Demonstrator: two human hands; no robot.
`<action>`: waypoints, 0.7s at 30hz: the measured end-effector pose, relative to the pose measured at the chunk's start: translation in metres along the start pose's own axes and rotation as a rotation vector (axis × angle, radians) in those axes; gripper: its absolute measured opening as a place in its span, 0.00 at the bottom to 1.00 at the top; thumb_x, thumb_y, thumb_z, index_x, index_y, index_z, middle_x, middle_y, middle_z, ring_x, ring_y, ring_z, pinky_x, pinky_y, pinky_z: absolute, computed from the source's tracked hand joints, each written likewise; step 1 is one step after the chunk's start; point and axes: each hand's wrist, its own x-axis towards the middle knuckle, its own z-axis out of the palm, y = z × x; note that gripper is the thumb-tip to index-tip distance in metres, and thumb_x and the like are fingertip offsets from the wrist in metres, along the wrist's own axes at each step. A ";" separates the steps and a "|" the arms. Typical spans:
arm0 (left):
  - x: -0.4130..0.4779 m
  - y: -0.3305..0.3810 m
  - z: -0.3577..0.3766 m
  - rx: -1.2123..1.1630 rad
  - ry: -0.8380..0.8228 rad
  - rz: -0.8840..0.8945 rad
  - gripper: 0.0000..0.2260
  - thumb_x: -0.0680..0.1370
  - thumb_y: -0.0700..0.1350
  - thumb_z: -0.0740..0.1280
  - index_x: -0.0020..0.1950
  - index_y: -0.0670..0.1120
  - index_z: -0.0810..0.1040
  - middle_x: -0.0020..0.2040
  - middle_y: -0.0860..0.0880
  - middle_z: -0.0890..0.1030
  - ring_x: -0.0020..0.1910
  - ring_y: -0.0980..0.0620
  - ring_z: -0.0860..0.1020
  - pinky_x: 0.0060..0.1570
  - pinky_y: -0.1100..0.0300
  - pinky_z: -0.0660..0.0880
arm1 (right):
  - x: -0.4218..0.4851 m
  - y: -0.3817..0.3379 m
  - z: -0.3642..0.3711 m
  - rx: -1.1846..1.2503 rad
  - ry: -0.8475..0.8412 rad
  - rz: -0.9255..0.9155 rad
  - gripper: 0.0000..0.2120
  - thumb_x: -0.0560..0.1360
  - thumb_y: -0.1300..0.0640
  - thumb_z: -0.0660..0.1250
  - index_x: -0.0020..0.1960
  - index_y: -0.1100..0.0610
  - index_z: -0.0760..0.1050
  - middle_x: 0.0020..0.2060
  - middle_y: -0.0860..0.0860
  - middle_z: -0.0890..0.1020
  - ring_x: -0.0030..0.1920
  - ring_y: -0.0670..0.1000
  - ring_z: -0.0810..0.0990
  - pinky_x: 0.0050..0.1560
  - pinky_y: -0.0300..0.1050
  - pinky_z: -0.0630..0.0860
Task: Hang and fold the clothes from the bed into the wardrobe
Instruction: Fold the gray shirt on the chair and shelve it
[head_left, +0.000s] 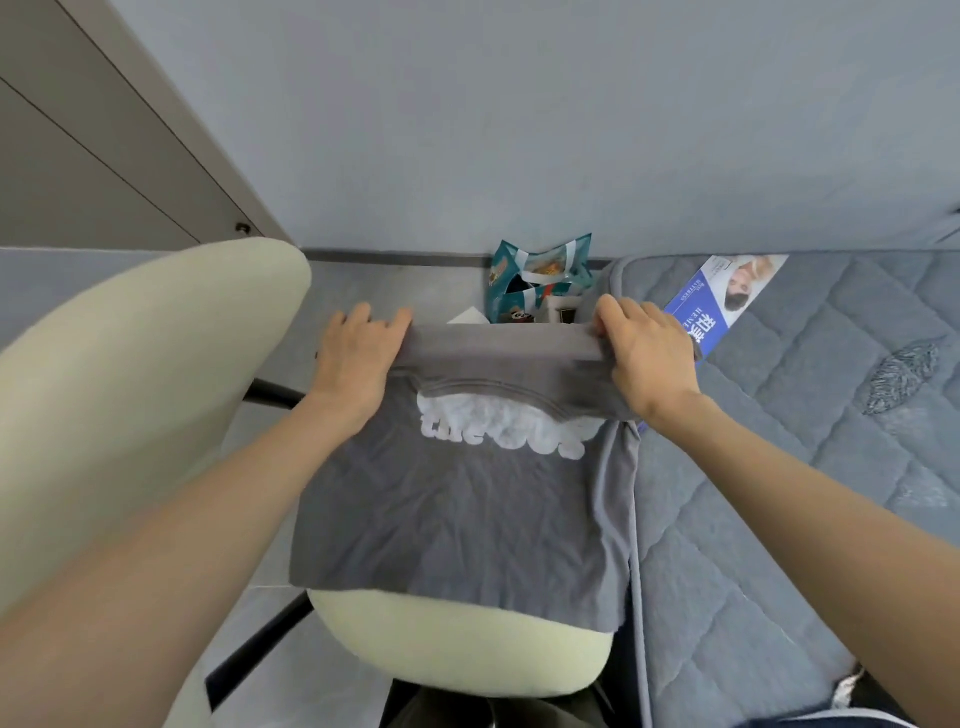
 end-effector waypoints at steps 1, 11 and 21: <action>-0.006 0.001 0.003 -0.004 -0.002 0.009 0.23 0.72 0.29 0.61 0.64 0.45 0.67 0.45 0.44 0.79 0.52 0.43 0.70 0.44 0.55 0.62 | -0.007 -0.001 0.001 0.000 -0.002 -0.007 0.17 0.66 0.74 0.62 0.52 0.61 0.70 0.44 0.58 0.77 0.42 0.60 0.72 0.39 0.48 0.59; -0.111 0.006 0.057 0.053 -0.115 0.125 0.32 0.74 0.32 0.65 0.76 0.46 0.63 0.45 0.48 0.82 0.50 0.43 0.75 0.50 0.52 0.68 | -0.129 -0.043 0.035 0.047 -0.141 -0.130 0.17 0.64 0.70 0.65 0.52 0.59 0.71 0.40 0.56 0.77 0.39 0.58 0.78 0.22 0.40 0.57; -0.188 0.016 0.077 0.153 0.088 0.228 0.34 0.57 0.27 0.73 0.61 0.47 0.81 0.21 0.50 0.71 0.29 0.47 0.74 0.31 0.58 0.73 | -0.215 -0.069 0.062 0.007 -0.181 -0.179 0.26 0.48 0.75 0.76 0.42 0.60 0.75 0.32 0.52 0.74 0.30 0.52 0.72 0.21 0.36 0.53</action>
